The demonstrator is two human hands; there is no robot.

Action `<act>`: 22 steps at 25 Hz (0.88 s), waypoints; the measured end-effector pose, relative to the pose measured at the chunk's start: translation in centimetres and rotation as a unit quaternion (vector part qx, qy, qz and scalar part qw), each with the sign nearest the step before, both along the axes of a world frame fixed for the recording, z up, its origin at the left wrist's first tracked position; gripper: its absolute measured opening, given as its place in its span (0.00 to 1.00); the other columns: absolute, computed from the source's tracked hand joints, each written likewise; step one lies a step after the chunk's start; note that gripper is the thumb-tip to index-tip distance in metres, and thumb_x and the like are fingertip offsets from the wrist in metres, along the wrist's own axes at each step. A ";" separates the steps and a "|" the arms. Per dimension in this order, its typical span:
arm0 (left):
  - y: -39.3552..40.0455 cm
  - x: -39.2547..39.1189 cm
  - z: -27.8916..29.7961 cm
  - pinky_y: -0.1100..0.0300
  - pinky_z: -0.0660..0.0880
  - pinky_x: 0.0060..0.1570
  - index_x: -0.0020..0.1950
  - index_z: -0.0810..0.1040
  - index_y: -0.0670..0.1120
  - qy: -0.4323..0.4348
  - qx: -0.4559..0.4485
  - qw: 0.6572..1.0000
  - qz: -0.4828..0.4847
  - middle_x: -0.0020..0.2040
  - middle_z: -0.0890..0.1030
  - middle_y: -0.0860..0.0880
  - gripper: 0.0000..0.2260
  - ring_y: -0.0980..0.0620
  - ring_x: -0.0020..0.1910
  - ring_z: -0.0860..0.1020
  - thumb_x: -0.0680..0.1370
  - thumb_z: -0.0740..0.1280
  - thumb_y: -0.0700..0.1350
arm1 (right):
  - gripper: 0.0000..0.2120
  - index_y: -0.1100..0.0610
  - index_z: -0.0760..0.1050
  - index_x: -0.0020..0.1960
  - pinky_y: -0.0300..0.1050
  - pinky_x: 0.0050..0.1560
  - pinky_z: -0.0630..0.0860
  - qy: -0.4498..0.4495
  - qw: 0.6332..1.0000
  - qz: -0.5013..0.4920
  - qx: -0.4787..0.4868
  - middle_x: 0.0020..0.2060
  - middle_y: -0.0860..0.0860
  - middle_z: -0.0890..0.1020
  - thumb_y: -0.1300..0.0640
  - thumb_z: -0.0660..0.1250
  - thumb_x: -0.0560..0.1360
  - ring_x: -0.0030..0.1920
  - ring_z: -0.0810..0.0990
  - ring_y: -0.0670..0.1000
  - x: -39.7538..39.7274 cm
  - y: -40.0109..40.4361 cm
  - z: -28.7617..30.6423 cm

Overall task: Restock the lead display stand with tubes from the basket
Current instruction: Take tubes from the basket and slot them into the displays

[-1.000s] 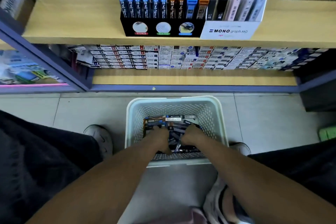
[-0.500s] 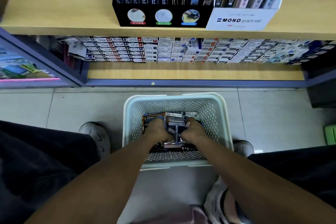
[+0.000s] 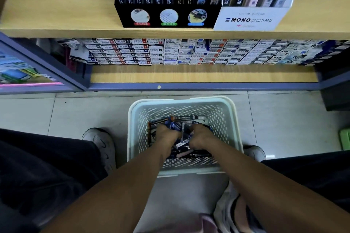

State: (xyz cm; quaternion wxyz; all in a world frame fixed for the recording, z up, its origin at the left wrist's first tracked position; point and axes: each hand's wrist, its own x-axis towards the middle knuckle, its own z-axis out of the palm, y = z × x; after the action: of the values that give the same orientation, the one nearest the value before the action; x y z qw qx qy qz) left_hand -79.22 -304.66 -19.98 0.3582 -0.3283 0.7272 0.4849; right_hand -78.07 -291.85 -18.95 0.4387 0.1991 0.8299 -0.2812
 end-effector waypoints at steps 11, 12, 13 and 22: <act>2.1 -0.4 -0.6 0.49 0.82 0.45 0.43 0.78 0.36 -0.042 0.037 0.994 0.091 0.42 0.83 0.37 0.06 0.43 0.41 0.83 0.70 0.74 0.34 | 0.27 0.62 0.70 0.67 0.46 0.54 0.78 0.048 0.998 0.016 0.042 0.65 0.60 0.72 0.54 0.73 0.73 0.60 0.77 0.58 -0.3 -0.8 -1.1; 2.3 -0.4 -0.7 0.49 0.82 0.46 0.42 0.77 0.37 -0.048 0.042 0.993 0.102 0.40 0.82 0.39 0.07 0.43 0.41 0.83 0.70 0.74 0.34 | 0.23 0.62 0.73 0.64 0.47 0.52 0.79 0.046 0.999 -0.007 0.026 0.62 0.59 0.76 0.57 0.73 0.72 0.57 0.79 0.57 -0.5 -0.8 -1.2; 2.4 -0.3 -0.9 0.48 0.82 0.47 0.41 0.76 0.38 -0.048 0.046 0.991 0.116 0.40 0.81 0.39 0.08 0.43 0.42 0.83 0.71 0.75 0.34 | 0.20 0.60 0.75 0.62 0.47 0.53 0.80 0.050 0.998 -0.032 0.008 0.59 0.58 0.79 0.59 0.72 0.72 0.55 0.80 0.56 -0.4 -0.9 -1.4; 3.4 0.3 -1.0 0.56 0.81 0.33 0.63 0.71 0.38 -0.055 0.066 0.979 0.186 0.51 0.81 0.38 0.22 0.44 0.44 0.82 0.74 0.74 0.42 | 0.22 0.58 0.80 0.58 0.41 0.34 0.78 0.020 0.958 -0.242 -0.153 0.42 0.58 0.85 0.75 0.65 0.69 0.38 0.82 0.52 0.6 -0.5 -0.5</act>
State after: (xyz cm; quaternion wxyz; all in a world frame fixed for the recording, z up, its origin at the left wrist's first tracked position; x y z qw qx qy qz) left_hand -78.96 -301.25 -20.94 0.3220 -0.4597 0.5986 0.5715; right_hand -77.51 -292.37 -19.46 0.3658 0.3185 0.7127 -0.5067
